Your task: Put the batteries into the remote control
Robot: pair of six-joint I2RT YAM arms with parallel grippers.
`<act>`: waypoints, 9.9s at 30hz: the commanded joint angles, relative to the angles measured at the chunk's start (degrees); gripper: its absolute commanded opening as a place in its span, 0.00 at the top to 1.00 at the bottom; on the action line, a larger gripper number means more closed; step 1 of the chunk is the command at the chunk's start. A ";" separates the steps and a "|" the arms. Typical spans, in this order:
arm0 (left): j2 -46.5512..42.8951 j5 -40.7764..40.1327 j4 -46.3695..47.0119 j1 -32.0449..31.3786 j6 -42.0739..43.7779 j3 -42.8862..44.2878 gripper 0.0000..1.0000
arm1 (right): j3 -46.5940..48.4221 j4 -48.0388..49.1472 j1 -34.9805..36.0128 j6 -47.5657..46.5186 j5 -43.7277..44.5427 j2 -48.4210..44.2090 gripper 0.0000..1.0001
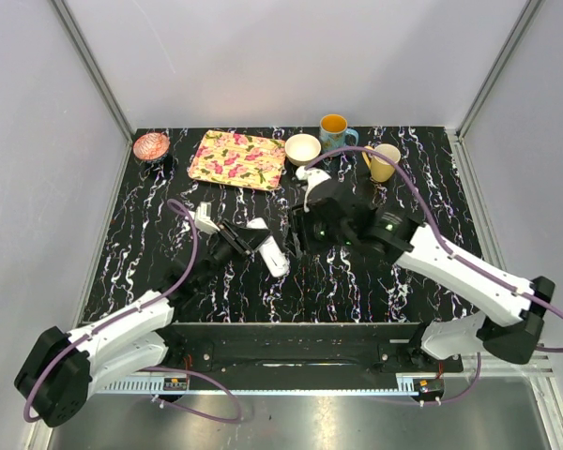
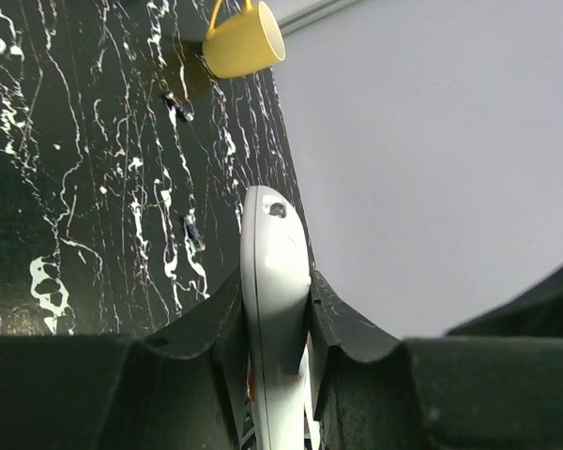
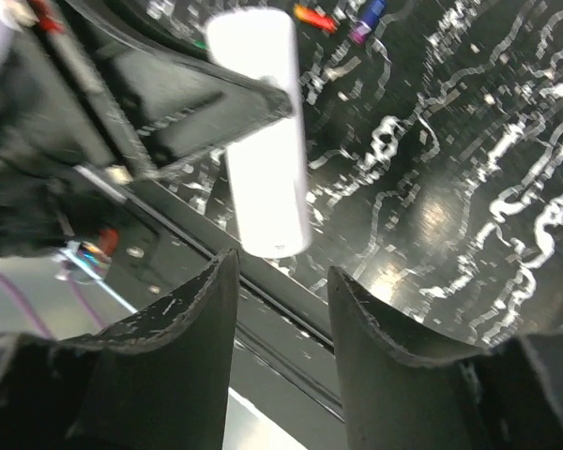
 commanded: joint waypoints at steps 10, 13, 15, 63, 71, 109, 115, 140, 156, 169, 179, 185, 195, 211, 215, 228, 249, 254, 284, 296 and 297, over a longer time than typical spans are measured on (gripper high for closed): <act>0.17 7.46 4.65 1.68 -0.22 2.07 1.00 | 4.30 -8.05 1.02 -7.74 4.16 4.47 0.63; 0.70 7.81 5.00 1.68 -0.40 2.24 1.00 | 4.12 -7.35 1.89 -7.31 2.49 4.91 0.49; 1.40 8.07 5.44 1.68 -0.75 2.42 1.00 | 3.95 -6.56 3.38 -6.87 2.58 5.87 0.38; 0.35 9.92 7.46 1.68 -2.07 2.42 1.00 | -2.73 1.53 5.59 -4.49 0.38 10.45 0.60; 0.26 9.48 7.28 1.68 -1.98 2.06 1.00 | -2.82 1.44 5.67 -4.40 1.17 9.92 0.71; 1.14 9.22 7.81 1.68 -1.45 0.92 1.00 | -1.77 2.49 5.67 -3.61 1.70 7.37 0.58; 0.97 9.13 7.72 1.68 -1.45 0.84 1.00 | -1.85 2.41 5.67 -3.79 1.53 7.55 0.54; 0.18 9.13 4.65 1.68 0.31 3.65 1.00 | -6.51 4.78 5.59 -1.94 0.38 5.26 0.48; -0.26 9.39 4.30 1.77 0.39 3.56 1.00 | -6.34 5.57 5.67 -2.29 -1.37 7.02 0.58; -0.44 9.13 4.03 1.77 0.66 3.12 1.00 | -6.16 3.81 5.59 -3.26 1.61 6.93 0.83; 0.35 8.69 4.38 1.77 1.09 2.68 1.00 | -6.86 6.09 5.59 -3.88 -1.19 4.83 1.00; 0.79 7.11 4.38 2.03 1.54 1.80 1.00 | -7.21 8.82 5.50 -3.88 1.34 -1.31 0.20; 0.00 6.31 9.57 3.34 -1.27 -1.45 1.00 | -16.95 14.43 5.59 3.25 16.73 -8.26 0.66; 22.14 29.34 44.11 11.61 -13.57 -4.71 1.00 | -21.46 15.77 5.41 -6.43 11.62 -11.70 1.00; 24.25 31.54 44.82 11.70 -15.16 -2.86 1.00 | -20.14 14.62 5.50 -8.62 10.58 -10.20 1.00; 16.35 31.63 22.06 11.70 -6.11 2.76 1.00 | -18.73 16.12 6.20 -12.23 5.66 -8.36 0.11; 10.02 26.97 10.37 11.61 -0.22 4.96 1.00 | -7.92 11.02 7.52 -1.43 4.87 3.68 0.27; 8.53 26.18 8.52 11.52 0.74 4.97 1.00 | -6.52 9.27 7.52 -0.36 5.39 6.05 0.35; 6.86 25.65 8.43 11.61 0.48 4.70 1.00 | -7.57 9.70 7.61 -0.27 3.20 8.52 0.52; 6.33 25.13 8.25 11.61 0.66 4.09 1.00 | -7.74 9.52 7.61 -0.19 4.07 7.64 0.74; 6.24 25.12 8.16 11.61 0.74 4.09 1.00 | -7.74 9.52 7.52 -0.10 4.07 7.46 0.76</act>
